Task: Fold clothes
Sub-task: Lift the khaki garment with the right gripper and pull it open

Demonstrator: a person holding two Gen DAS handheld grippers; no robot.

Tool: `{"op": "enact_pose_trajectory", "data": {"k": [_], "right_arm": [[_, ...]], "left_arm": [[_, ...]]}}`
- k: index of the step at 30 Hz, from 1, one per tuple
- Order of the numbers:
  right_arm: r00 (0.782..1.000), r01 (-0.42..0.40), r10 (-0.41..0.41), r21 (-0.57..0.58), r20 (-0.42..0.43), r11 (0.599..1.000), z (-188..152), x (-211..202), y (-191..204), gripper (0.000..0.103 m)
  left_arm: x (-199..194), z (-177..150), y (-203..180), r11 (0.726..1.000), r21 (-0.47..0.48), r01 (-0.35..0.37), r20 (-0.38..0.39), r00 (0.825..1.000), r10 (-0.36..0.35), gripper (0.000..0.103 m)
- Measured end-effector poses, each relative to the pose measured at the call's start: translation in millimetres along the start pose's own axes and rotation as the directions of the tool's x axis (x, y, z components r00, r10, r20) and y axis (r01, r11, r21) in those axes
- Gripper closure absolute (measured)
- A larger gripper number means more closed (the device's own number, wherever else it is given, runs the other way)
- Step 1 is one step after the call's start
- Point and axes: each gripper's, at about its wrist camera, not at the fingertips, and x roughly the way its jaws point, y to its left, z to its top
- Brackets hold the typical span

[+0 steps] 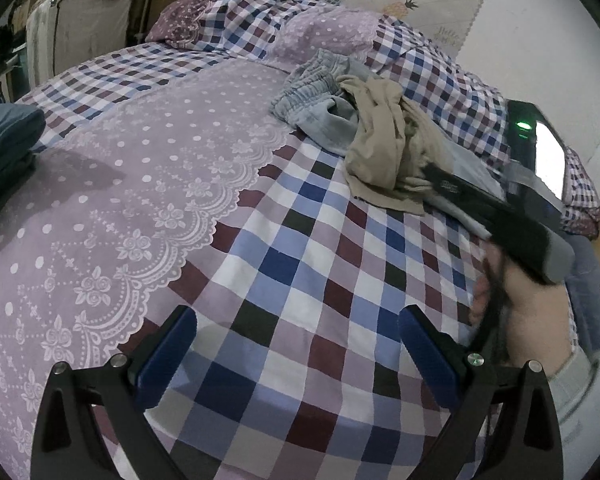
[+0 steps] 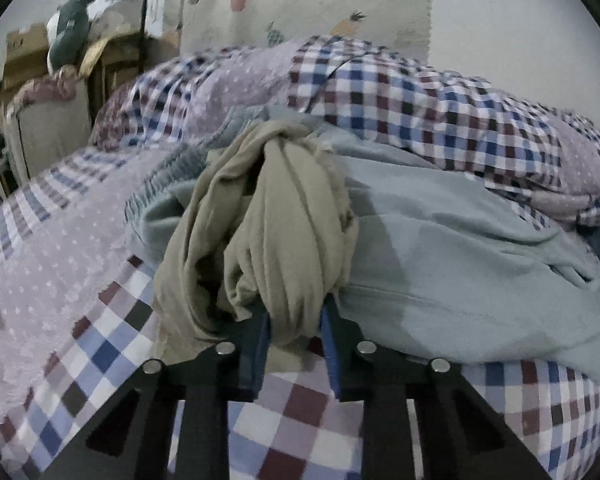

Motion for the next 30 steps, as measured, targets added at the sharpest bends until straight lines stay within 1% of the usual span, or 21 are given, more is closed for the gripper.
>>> {"op": "enact_pose_trajectory", "data": {"k": [6,10,15,18,22,25,28,30], "right_arm": [[0.998,-0.056,0.053,0.110,0.025,0.992,-10.3,-34.2,-35.0,0.083],[0.996,-0.087,0.080,0.169,0.049,0.982,-21.3,-64.3,-59.0,0.084],[0.992,-0.110,0.096,0.197,0.083,0.974,-46.3,-120.1,-89.7,0.085],[0.990,-0.119,0.100,0.216,0.096,0.969,-65.5,-157.0,-112.2,0.085],[0.992,-0.100,0.077,0.246,0.102,0.964,-90.7,-202.8,-142.8,0.085],[0.995,-0.074,0.050,0.284,0.090,0.956,-110.8,-231.9,-170.9,0.086],[0.996,-0.061,0.040,0.307,0.076,0.950,-126.0,-254.6,-194.9,0.086],[0.997,-0.041,0.019,0.293,0.075,0.955,-134.7,-267.7,-205.7,0.086]], "left_arm": [[-2.3,-2.4,-8.4,0.999,0.016,0.037,0.010,0.999,-0.037,0.001],[-5.1,-0.2,-13.1,0.998,0.028,0.061,0.037,0.997,-0.062,0.001],[-13.1,0.4,-22.9,0.992,0.036,0.121,0.082,0.989,-0.124,0.001],[-15.2,-1.5,-32.6,0.986,0.055,0.157,0.090,0.983,-0.161,0.001],[-18.3,-7.6,-50.9,0.977,0.107,0.187,0.095,0.976,-0.197,0.001],[-21.3,-13.7,-65.0,0.966,0.154,0.208,0.100,0.969,-0.224,0.001],[-24.9,-21.5,-84.2,0.946,0.216,0.242,0.108,0.957,-0.269,0.001],[-27.2,-28.3,-99.3,0.928,0.261,0.266,0.112,0.946,-0.303,0.001]]}}
